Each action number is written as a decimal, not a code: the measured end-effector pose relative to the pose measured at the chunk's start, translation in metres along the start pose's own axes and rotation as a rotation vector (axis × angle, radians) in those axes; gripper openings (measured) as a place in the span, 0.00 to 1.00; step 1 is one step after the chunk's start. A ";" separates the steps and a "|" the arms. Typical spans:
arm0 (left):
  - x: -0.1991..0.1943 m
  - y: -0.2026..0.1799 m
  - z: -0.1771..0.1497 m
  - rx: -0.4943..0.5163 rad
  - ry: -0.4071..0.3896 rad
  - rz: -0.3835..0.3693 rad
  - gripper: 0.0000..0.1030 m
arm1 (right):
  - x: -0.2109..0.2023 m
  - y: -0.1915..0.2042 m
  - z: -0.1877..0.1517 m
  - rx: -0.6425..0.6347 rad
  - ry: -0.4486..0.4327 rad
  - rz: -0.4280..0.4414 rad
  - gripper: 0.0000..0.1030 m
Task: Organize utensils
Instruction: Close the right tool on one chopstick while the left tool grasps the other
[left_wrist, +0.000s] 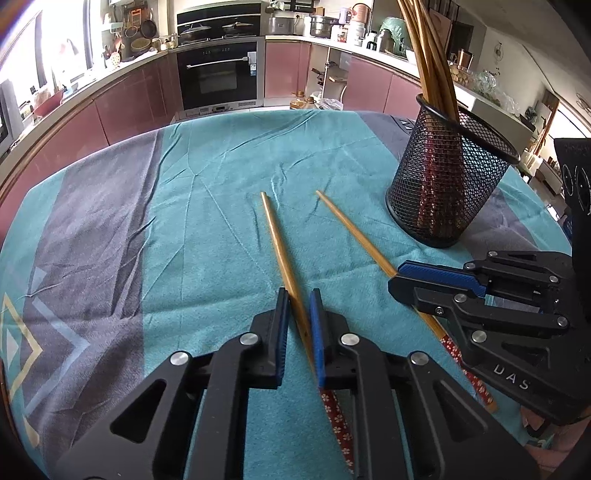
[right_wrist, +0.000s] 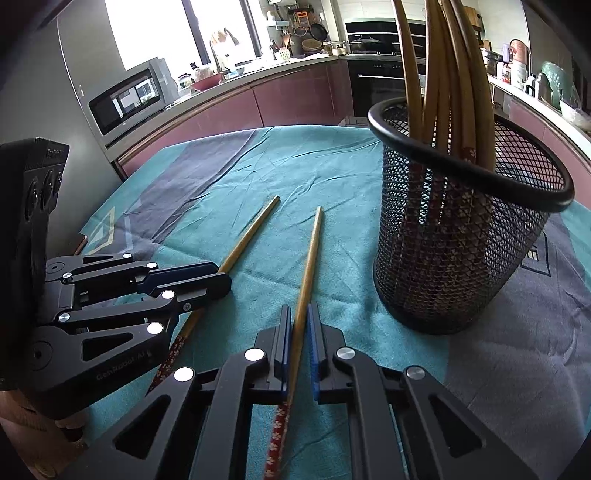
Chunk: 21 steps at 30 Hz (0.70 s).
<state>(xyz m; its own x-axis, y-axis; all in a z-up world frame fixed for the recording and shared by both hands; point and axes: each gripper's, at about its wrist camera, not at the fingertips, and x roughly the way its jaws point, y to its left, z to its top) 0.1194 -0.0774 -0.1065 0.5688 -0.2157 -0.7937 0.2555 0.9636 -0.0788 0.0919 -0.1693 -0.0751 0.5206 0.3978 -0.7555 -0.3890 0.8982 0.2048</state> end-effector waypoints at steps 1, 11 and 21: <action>0.000 0.001 0.000 -0.004 0.000 -0.001 0.11 | 0.000 0.000 0.000 0.003 0.000 0.002 0.06; 0.000 0.004 -0.001 -0.021 -0.002 -0.005 0.08 | -0.003 -0.001 -0.001 0.012 -0.005 0.019 0.05; -0.008 0.006 -0.003 -0.026 -0.014 -0.018 0.08 | -0.009 0.002 -0.003 0.018 -0.015 0.038 0.05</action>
<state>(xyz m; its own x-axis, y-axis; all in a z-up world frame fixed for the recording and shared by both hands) 0.1139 -0.0696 -0.1027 0.5754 -0.2348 -0.7834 0.2451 0.9634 -0.1088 0.0842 -0.1718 -0.0703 0.5169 0.4340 -0.7379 -0.3952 0.8856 0.2440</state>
